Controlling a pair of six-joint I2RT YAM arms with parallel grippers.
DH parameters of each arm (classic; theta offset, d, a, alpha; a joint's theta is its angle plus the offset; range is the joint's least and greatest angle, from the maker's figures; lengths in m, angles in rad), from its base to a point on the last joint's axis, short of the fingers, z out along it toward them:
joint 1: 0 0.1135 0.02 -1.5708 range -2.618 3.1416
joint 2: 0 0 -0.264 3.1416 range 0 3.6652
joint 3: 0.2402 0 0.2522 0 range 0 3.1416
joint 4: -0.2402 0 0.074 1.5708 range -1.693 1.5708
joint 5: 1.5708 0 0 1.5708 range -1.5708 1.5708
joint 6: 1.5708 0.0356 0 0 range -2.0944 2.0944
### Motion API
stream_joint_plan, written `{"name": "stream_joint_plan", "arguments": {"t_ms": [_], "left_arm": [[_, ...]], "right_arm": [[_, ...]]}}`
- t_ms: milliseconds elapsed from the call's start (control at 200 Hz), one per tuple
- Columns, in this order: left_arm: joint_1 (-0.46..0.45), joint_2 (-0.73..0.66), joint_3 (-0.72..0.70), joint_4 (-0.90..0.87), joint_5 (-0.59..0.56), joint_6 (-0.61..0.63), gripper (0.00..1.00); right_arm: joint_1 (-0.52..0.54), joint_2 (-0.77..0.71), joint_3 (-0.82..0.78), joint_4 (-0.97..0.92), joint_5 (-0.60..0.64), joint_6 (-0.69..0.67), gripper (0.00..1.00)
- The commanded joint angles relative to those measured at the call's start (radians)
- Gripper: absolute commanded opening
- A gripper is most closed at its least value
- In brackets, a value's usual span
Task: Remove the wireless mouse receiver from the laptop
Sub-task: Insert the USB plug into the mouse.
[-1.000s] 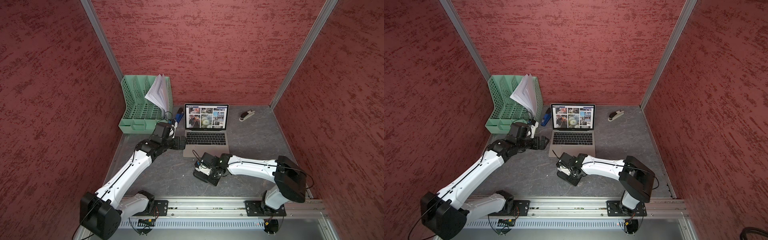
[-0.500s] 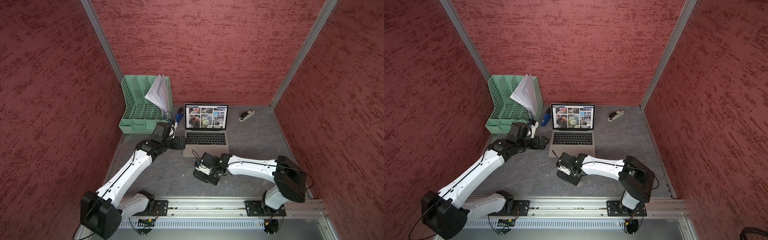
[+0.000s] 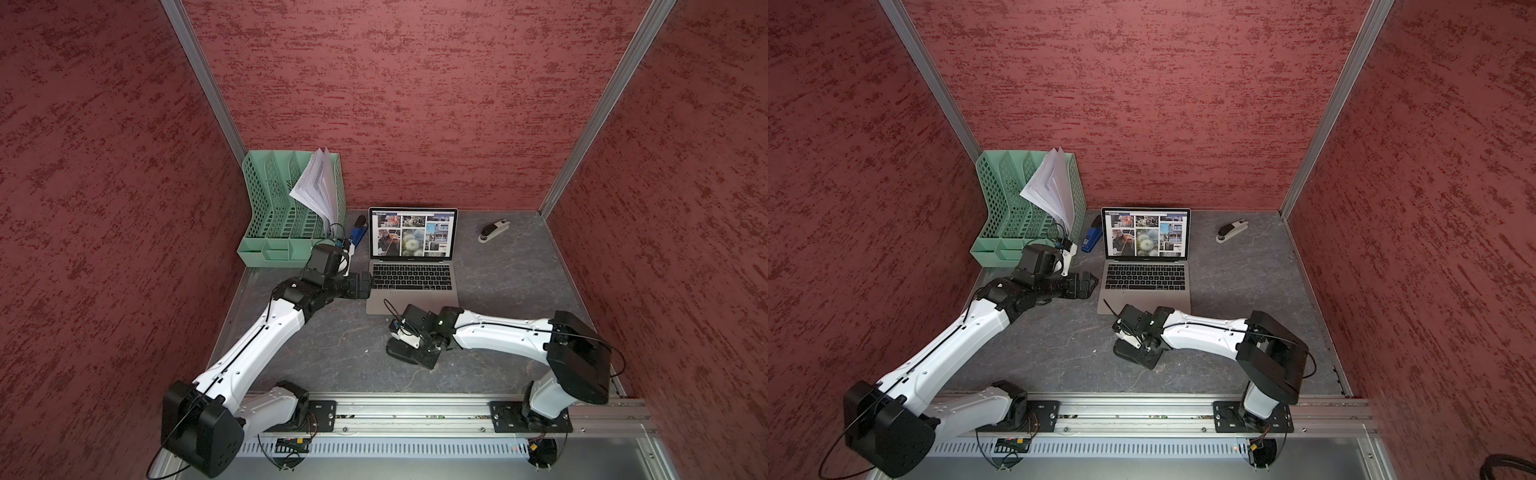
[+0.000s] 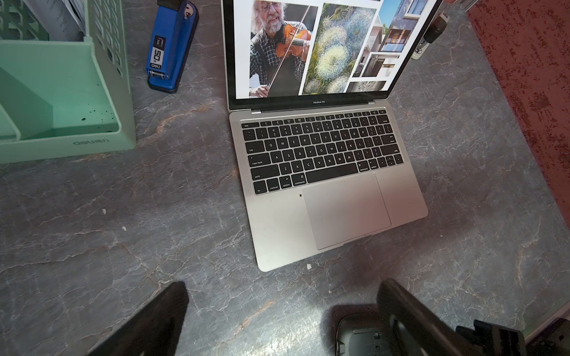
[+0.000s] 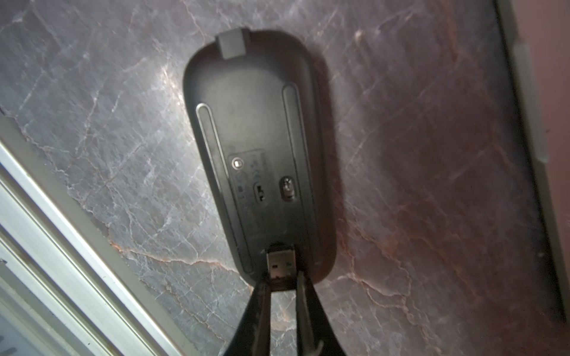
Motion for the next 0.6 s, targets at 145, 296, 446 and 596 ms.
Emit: {"name": "stream_joint_plan", "arguments": {"t_ms": [145, 296, 446, 596], "left_arm": [[0.011, 0.009, 0.012, 0.006, 0.017, 0.015, 1.00], [0.013, 0.009, 0.013, 0.006, 0.019, 0.016, 1.00], [0.013, 0.008, 0.010, 0.005, 0.021, 0.016, 1.00], [0.013, 0.008, 0.012, 0.008, 0.040, 0.017, 1.00]], "right_arm": [[-0.003, 0.017, 0.031, -0.013, -0.004, -0.009, 0.00], [-0.003, 0.008, 0.027, -0.029, 0.010, -0.024, 0.00], [-0.005, -0.011, 0.032, -0.054, 0.028, -0.061, 0.00], [-0.011, -0.009, 0.044, -0.084, 0.041, -0.114, 0.00]]}}
